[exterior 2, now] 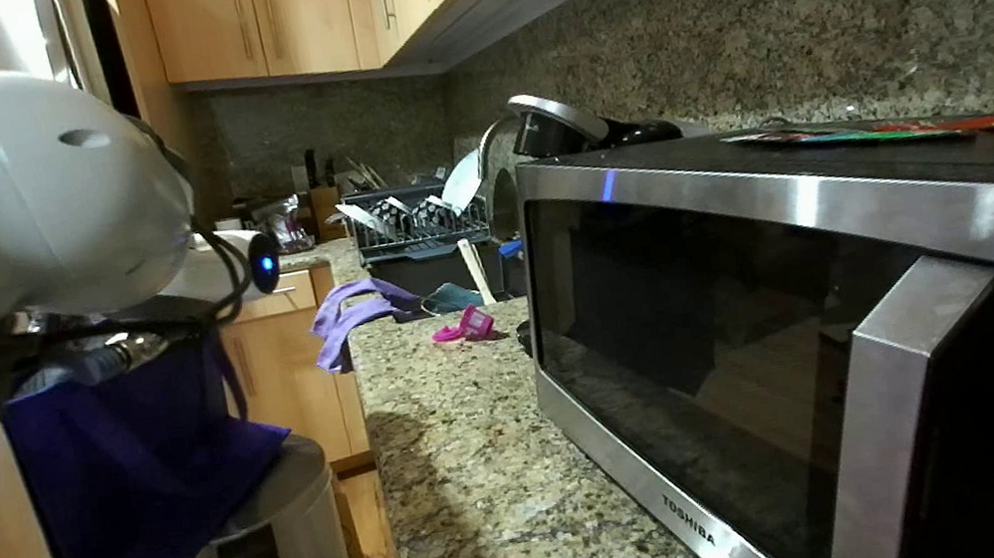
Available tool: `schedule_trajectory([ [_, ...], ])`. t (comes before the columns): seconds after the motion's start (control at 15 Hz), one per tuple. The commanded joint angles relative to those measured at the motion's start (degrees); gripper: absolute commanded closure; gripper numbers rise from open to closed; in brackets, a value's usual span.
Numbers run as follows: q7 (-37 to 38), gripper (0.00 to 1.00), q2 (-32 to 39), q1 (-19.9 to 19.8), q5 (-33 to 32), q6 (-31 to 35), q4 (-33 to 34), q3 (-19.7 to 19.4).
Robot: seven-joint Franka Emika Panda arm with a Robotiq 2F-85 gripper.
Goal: Pick the plastic bag from the counter and put it inside the blue bag
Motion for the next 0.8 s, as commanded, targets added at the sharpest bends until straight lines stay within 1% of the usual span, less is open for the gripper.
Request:
schedule_trajectory([
  [0.0, -7.00, 0.92, 1.11, 3.35, -2.90, -0.40, 2.66, 0.00],
  [0.2, -10.89, 0.92, 0.52, 5.55, -3.63, 1.43, 4.21, -1.82],
  [0.33, -12.14, 0.92, -0.39, 6.65, -3.71, 2.70, 5.30, -3.50],
  [0.4, -12.72, 0.67, -0.06, 7.00, -3.28, 3.04, 6.11, -4.11],
  [0.47, -12.79, 0.66, 0.05, 7.37, -2.81, 3.14, 7.10, -4.87],
  [0.73, -13.17, 0.41, 0.34, 8.85, -1.94, 3.78, 10.38, -7.05],
])
